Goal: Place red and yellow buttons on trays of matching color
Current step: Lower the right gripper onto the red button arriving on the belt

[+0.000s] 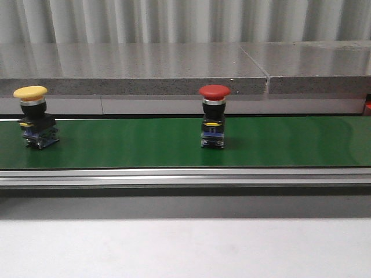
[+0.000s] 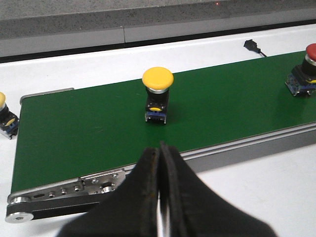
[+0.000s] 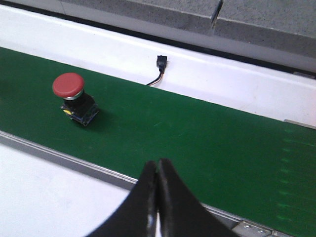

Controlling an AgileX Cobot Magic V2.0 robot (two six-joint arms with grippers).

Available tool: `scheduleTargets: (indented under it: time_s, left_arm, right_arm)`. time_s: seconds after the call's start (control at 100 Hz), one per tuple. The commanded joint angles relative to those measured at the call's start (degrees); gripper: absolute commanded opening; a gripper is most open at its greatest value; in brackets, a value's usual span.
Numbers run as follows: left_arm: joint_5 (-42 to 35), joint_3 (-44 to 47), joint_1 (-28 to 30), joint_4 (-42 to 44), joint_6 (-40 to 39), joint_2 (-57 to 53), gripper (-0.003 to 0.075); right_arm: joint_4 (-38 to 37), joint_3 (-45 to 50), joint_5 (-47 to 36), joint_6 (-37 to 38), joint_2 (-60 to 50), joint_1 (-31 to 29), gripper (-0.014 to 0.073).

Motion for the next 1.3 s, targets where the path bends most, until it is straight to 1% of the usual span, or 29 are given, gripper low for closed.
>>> scheduleTargets:
  time_s: [0.0,0.05,0.08,0.1,0.15,0.17,0.22,0.29,0.34,0.59,0.71,0.83,1.03,1.15,1.29]
  left_arm:
    - [-3.5,-1.6,-0.5,-1.1,0.1,0.2,-0.0020]
    - [-3.5,-1.6,-0.5,-1.1,0.1,0.2,-0.0020]
    - [-3.5,-1.6,-0.5,-1.1,0.1,0.2,-0.0020]
    - [-3.5,-1.6,-0.5,-1.1,0.1,0.2,-0.0020]
    - [-3.5,-1.6,-0.5,-1.1,0.1,0.2,-0.0020]
    - [-3.5,-1.6,-0.5,-1.1,0.1,0.2,-0.0020]
    - [-3.5,-1.6,-0.5,-1.1,0.1,0.2,-0.0020]
    - [-3.5,-1.6,-0.5,-1.1,0.1,0.2,-0.0020]
    - [-3.5,-1.6,-0.5,-1.1,0.1,0.2,-0.0020]
    - [-3.5,-1.6,-0.5,-1.1,0.1,0.2,-0.0020]
    - [-3.5,-1.6,-0.5,-1.1,0.1,0.2,-0.0020]
    - [-3.5,-1.6,-0.5,-1.1,0.1,0.2,-0.0020]
    - [-3.5,-1.6,-0.5,-1.1,0.1,0.2,-0.0020]
    - [-3.5,-1.6,-0.5,-1.1,0.1,0.2,-0.0020]
    - [-3.5,-1.6,-0.5,-1.1,0.1,0.2,-0.0020]
  right_arm:
    - [0.1,-5.2,-0.7,-0.4,4.0,0.8,0.0021]
    - [0.1,-7.1,0.7,-0.4,6.8,1.2,0.0101]
    - [0.1,-8.2,1.4,-0.4,8.2,1.5,0.0172]
    - [0.1,-8.9,1.6,-0.4,9.2,1.6,0.0202]
    - [0.1,-10.5,2.4,-0.4,11.5,2.1,0.0320]
    - [0.1,-11.2,2.7,-0.4,12.4,2.3,0.0349]
    - [0.1,-12.8,3.9,-0.4,14.7,2.7,0.0454]
    - [0.3,-15.0,5.8,-0.4,17.9,2.7,0.0552]
    - [0.5,-16.6,7.4,-0.4,20.1,2.7,0.0588]
    - [3.9,-23.4,12.2,-0.4,29.2,2.7,0.0597]
    - [4.8,-26.5,16.0,-0.4,33.3,2.7,0.0597]
    - [4.9,-29.0,18.3,-0.4,36.5,4.3,0.0597]
    - [4.5,-32.6,18.3,-0.4,41.5,7.8,0.0597]
    - [4.5,-34.0,17.3,-0.4,44.7,8.0,0.0596]
    - [3.4,-34.0,14.1,-0.4,47.9,8.0,0.0596]
